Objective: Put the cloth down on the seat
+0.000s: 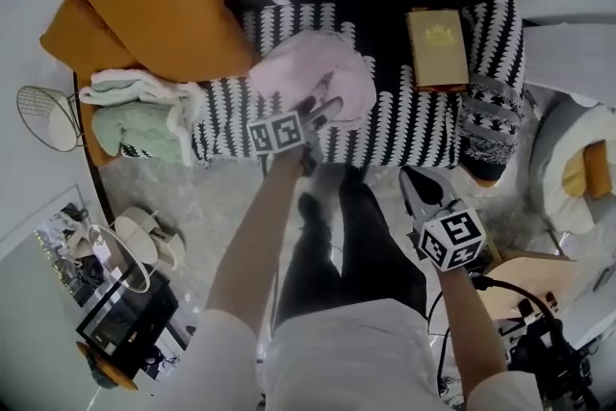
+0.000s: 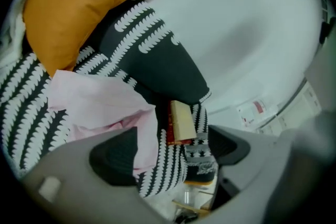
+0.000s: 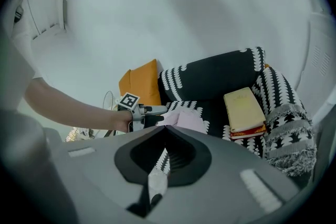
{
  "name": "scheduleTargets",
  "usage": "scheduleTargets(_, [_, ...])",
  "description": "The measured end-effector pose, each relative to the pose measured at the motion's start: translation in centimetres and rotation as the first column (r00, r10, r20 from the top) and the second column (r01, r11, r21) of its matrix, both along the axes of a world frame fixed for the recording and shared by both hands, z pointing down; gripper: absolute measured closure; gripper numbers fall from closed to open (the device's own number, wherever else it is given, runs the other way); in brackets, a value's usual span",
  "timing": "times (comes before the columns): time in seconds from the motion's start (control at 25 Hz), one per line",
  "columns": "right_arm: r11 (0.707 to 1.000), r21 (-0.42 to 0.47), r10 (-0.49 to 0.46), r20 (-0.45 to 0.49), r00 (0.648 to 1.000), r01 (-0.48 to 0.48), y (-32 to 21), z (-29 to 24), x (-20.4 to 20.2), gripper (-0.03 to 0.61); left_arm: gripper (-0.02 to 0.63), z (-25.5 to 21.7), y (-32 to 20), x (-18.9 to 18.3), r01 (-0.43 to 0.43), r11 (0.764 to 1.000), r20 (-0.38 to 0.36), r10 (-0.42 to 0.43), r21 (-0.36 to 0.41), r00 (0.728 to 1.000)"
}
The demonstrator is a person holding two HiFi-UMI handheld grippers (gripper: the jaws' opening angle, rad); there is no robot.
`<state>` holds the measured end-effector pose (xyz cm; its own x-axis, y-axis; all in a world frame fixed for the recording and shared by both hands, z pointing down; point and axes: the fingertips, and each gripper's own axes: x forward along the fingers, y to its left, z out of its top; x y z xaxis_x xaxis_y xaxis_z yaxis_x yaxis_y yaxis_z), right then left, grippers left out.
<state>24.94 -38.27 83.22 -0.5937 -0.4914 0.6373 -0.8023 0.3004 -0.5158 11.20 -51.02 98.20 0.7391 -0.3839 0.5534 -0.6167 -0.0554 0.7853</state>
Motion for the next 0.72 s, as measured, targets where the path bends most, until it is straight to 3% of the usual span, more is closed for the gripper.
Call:
scheduleTargets(0.28, [0.999, 0.046, -0.011, -0.007, 1.000, 0.012, -1.1, -3.3, -0.3, 0.575, 0.221, -5.0, 1.1, 0.1, -0.043, 0.999, -0.011, 0.044, 0.026, 0.999])
scheduleTargets(0.44, [0.997, 0.073, -0.019, -0.026, 0.999, 0.020, -0.8, -6.4, -0.9, 0.575, 0.260, -10.1, 2.6, 0.6, -0.084, 0.994, -0.071, 0.089, 0.074, 0.994])
scheduleTargets(0.6, [0.995, 0.089, -0.030, -0.060, 0.998, 0.035, 0.6, -9.6, -1.6, 0.574, 0.369, -15.0, 4.9, 0.0, -0.099, 0.986, -0.120, 0.115, 0.131, 0.986])
scheduleTargets(0.72, [0.994, 0.103, -0.026, -0.088, 0.996, 0.036, 1.8, -11.9, -2.0, 0.575, 0.391, -18.7, 6.7, -0.6, -0.107, 0.979, -0.149, 0.134, 0.173, 0.980])
